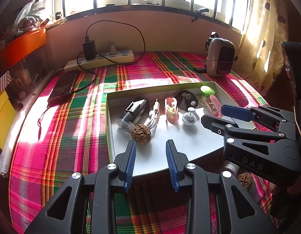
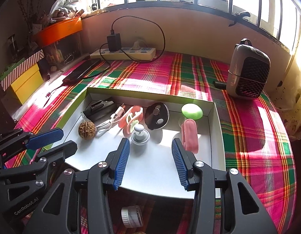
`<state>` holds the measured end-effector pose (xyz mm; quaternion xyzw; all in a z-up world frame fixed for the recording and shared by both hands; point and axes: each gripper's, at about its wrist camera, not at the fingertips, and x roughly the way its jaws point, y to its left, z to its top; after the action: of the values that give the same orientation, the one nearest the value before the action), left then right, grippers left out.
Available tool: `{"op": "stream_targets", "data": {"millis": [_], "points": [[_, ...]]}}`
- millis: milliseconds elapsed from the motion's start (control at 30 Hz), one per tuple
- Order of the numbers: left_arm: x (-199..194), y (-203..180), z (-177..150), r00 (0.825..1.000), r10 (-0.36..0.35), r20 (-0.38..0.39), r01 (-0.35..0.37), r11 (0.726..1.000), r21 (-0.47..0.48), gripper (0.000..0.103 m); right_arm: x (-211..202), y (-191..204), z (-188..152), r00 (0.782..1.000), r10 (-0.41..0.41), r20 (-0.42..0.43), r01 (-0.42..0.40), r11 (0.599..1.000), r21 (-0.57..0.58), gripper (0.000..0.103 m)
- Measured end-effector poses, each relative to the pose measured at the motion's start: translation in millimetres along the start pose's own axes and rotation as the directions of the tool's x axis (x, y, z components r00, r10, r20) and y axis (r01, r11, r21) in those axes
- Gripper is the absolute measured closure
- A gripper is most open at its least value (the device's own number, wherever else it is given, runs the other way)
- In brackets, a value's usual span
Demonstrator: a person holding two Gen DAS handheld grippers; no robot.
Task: Organize objects
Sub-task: 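Withdraw both open tools toward the remaining walnut and white grilled cylinder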
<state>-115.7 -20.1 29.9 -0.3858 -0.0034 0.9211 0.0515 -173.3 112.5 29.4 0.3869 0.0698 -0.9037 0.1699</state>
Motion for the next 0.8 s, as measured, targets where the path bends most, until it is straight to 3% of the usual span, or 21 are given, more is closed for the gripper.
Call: {"op": "stream_targets", "data": {"millis": [533, 800], "points": [[-28, 1, -27, 0.999, -0.045, 0.018, 0.046, 0.998, -0.038, 0.073, -41, -5, -35, 1.000, -0.004, 0.031, 0.002, 0.998, 0.055, 0.057], [-33, -3, -44, 0.996, -0.086, 0.005, 0.087, 0.995, -0.043, 0.073, -56, -5, -66, 1.000, -0.015, 0.000, 0.015, 0.997, 0.082, 0.057]]}}
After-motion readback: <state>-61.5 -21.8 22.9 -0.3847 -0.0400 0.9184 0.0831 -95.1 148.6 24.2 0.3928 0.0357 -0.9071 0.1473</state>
